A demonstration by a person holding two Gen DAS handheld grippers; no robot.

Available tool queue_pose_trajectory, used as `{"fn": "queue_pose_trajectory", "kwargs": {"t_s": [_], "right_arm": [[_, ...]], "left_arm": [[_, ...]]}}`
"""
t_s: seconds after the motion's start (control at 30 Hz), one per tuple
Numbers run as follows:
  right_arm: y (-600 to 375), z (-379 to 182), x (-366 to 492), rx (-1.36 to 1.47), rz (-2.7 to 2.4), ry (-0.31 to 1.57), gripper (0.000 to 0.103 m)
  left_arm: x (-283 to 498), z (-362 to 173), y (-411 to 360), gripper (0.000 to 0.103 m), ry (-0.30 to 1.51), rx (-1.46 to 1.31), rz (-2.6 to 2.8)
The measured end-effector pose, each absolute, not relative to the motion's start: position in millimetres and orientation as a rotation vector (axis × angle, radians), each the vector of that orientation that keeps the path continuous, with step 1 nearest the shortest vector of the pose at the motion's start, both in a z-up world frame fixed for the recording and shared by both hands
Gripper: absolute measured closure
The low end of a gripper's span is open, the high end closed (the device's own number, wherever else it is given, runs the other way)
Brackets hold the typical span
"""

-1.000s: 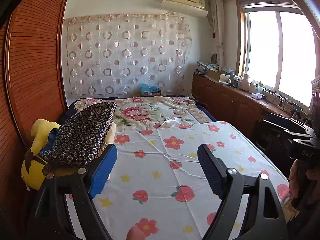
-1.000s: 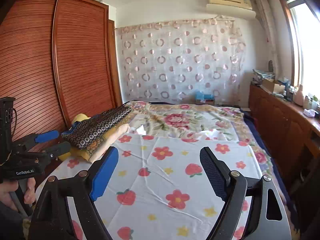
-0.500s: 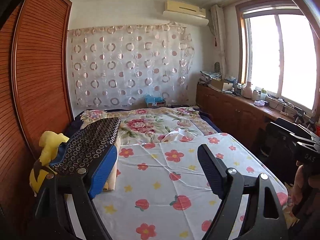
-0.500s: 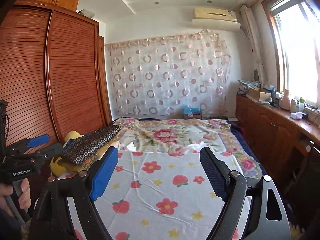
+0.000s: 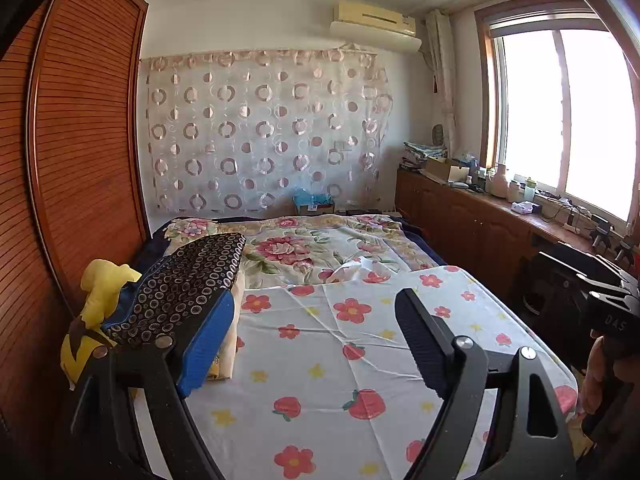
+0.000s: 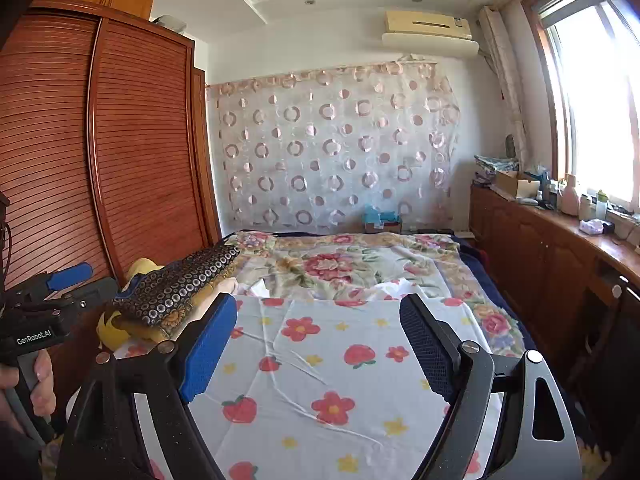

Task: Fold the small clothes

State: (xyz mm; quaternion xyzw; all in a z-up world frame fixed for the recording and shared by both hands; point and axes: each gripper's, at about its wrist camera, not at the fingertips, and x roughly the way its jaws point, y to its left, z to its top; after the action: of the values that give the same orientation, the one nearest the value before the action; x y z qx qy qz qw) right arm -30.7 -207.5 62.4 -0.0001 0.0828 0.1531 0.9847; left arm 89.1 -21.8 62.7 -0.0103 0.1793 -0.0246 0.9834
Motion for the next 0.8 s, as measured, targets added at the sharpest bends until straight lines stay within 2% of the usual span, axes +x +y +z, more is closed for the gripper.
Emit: {"fn": "queue_pose_trajectory", "kwargs": {"t_s": [0.8], "right_arm": [[-215.8, 62.7, -26.1, -0.004, 0.31, 0.175, 0.018]], "left_arm": [[88.8, 62.0, -22.9, 0.02, 0.359, -0.018, -0.05]]}}
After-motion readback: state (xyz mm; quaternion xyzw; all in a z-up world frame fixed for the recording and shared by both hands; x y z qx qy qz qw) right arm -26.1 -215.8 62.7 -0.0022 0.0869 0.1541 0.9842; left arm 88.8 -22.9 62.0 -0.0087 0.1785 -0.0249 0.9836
